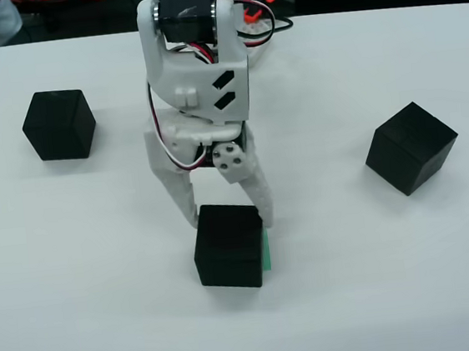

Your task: Stack 3 Blocks on the chosen place.

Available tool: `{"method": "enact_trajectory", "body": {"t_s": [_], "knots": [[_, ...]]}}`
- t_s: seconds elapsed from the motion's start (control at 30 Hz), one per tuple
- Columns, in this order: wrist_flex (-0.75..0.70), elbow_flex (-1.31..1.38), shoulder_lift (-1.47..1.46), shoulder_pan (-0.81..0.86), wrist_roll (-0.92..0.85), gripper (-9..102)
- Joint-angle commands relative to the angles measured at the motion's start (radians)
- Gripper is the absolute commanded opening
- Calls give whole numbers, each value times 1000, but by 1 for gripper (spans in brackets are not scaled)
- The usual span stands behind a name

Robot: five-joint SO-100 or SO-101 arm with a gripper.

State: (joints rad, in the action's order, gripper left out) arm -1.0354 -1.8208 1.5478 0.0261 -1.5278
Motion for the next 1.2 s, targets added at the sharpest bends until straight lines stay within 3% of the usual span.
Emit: {"method": "enact_trajectory", "body": {"t_s": [0.0, 0.77, 1.17], "knots": [[-12, -29, 29, -18, -2, 20], [-15, -132, 87, -28, 6, 21], [-23, -132, 104, -5, 11, 31]]}}
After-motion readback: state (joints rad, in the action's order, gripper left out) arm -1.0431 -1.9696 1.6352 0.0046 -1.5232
